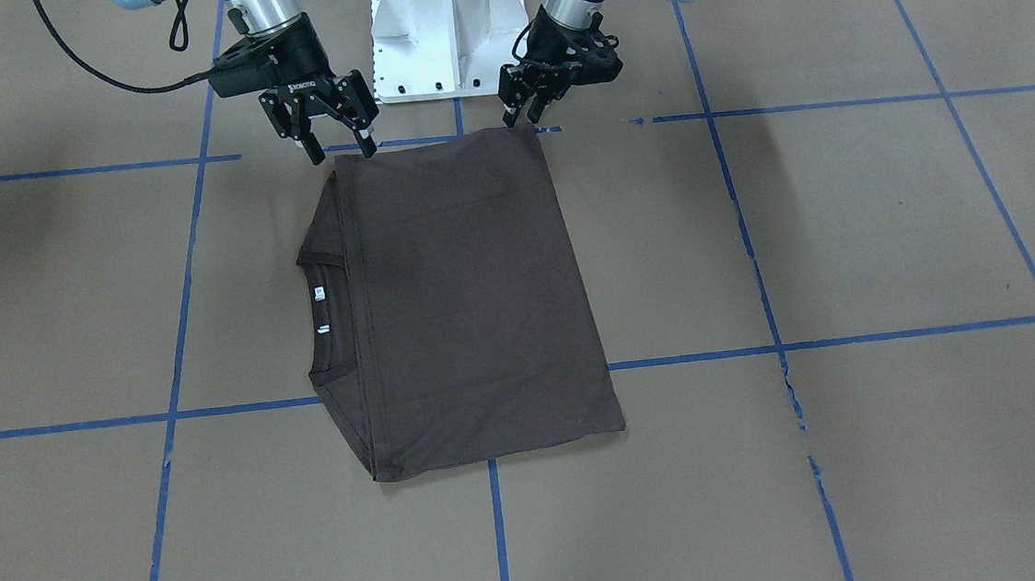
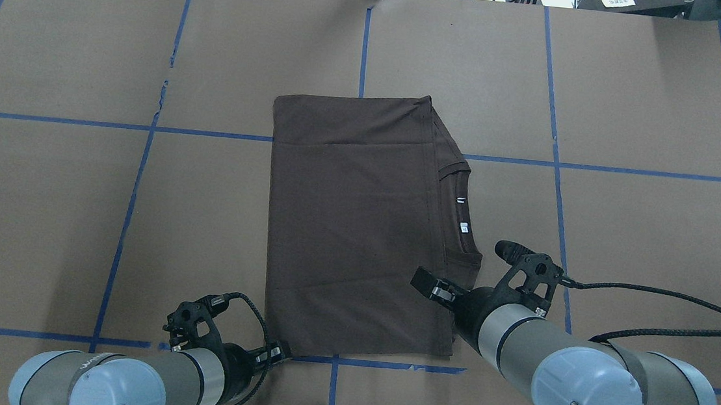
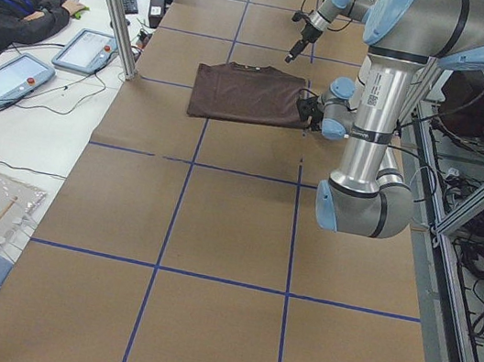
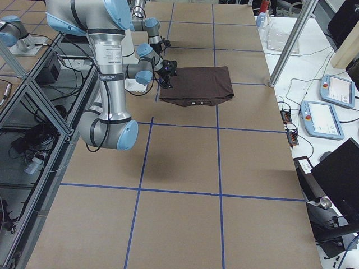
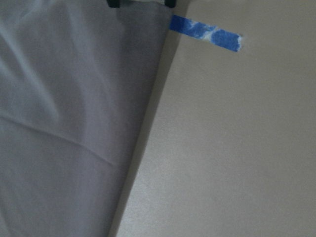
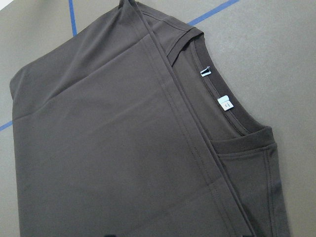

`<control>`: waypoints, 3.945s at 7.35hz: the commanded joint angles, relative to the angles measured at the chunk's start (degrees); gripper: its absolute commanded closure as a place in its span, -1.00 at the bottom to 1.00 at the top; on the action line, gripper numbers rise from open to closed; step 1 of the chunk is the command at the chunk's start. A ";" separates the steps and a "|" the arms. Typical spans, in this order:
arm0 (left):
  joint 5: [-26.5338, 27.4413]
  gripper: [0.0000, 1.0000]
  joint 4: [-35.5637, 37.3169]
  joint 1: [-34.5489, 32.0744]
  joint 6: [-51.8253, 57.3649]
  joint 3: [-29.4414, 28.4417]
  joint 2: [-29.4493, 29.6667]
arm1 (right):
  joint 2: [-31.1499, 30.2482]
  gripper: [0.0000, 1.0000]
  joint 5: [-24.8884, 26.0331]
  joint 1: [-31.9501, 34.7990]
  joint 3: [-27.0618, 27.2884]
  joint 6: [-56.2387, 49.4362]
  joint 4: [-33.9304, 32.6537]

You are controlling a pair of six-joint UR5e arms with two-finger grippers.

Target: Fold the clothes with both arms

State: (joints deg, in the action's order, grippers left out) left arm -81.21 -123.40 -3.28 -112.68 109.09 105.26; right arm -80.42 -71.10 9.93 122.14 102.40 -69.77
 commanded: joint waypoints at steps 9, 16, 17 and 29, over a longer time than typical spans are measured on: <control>0.09 0.05 0.00 -0.85 0.00 -0.73 0.21 | 0.00 -0.77 0.00 0.00 -0.06 -0.01 -0.02; 0.09 1.00 0.00 -0.85 0.79 -0.20 0.21 | 0.08 -0.32 -0.09 -0.18 -0.77 1.65 -2.72; 0.00 1.00 0.00 -0.85 0.79 -0.02 0.21 | 0.87 -0.33 -0.17 -0.44 -0.59 3.05 -7.70; 0.00 1.00 0.00 -0.76 0.62 0.15 0.21 | 4.04 -0.36 -0.26 -5.45 -7.36 8.96 -16.98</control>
State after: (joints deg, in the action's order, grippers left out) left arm -81.21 -123.40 -4.04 -112.04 109.25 105.48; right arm -76.38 -71.37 4.84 114.70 111.13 -86.33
